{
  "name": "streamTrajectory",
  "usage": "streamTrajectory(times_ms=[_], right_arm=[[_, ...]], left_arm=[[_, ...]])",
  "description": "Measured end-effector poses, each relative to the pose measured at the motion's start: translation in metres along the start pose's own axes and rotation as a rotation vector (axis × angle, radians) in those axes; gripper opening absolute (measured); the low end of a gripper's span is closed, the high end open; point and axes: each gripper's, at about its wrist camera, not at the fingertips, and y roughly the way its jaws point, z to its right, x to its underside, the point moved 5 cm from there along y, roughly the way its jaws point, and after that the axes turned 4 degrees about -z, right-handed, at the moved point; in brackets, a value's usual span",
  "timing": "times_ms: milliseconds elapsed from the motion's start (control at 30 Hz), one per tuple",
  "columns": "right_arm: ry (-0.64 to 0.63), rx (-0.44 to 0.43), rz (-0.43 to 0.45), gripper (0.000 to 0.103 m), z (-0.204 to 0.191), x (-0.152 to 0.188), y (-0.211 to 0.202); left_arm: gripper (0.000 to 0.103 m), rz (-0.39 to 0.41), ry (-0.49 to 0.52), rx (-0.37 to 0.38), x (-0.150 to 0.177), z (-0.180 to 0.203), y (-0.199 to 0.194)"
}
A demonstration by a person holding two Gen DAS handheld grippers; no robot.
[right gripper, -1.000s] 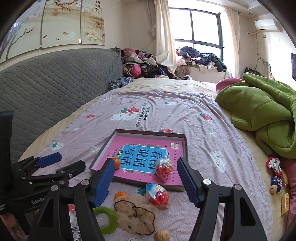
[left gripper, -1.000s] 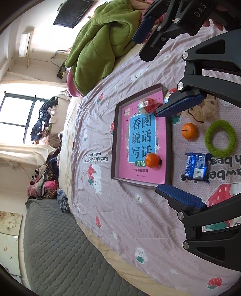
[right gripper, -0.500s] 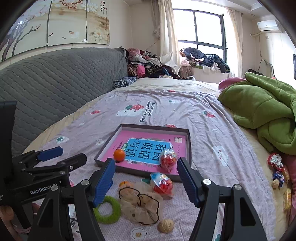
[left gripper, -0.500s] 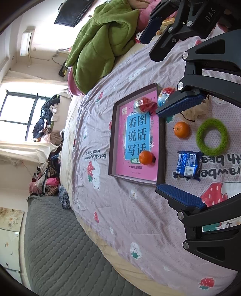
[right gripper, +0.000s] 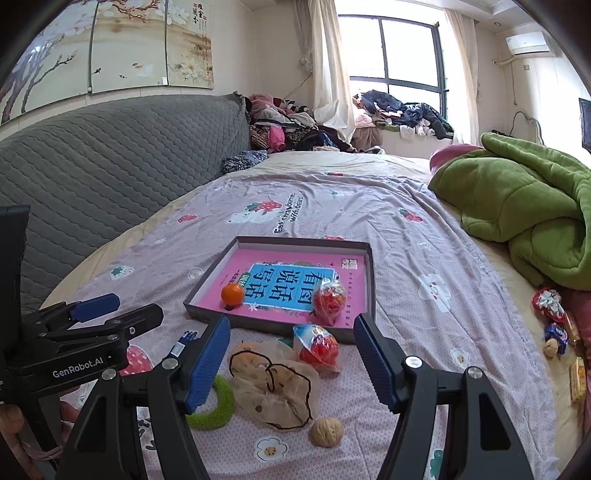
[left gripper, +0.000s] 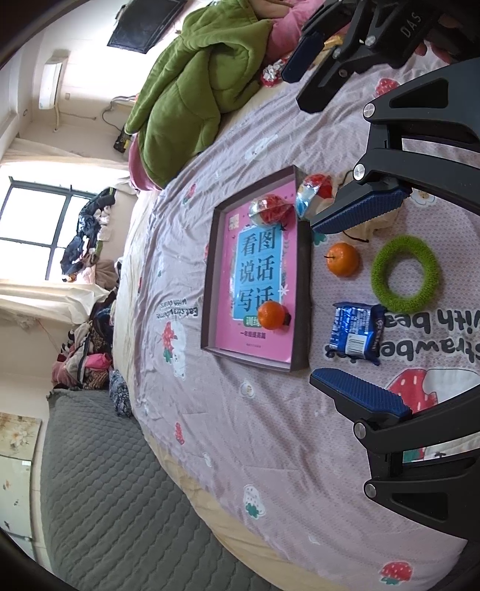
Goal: Organize objects
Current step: 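Withdraw both open grippers from the tray back over the bed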
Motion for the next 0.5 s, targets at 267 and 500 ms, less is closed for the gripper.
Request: streamTrajectory(times_ms=[267, 500], right_arm=[[0.013, 0.003, -0.016, 0.069, 0.008, 0.011, 0.004], [0.021, 0.005, -0.020, 0.069, 0.012, 0.021, 0.004]], left_arm=[[0.076, -0.024, 0.008, -0.022, 0.015, -0.003, 0.009], [0.076, -0.026, 0.010, -0.028, 0.018, -0.005, 0.010]])
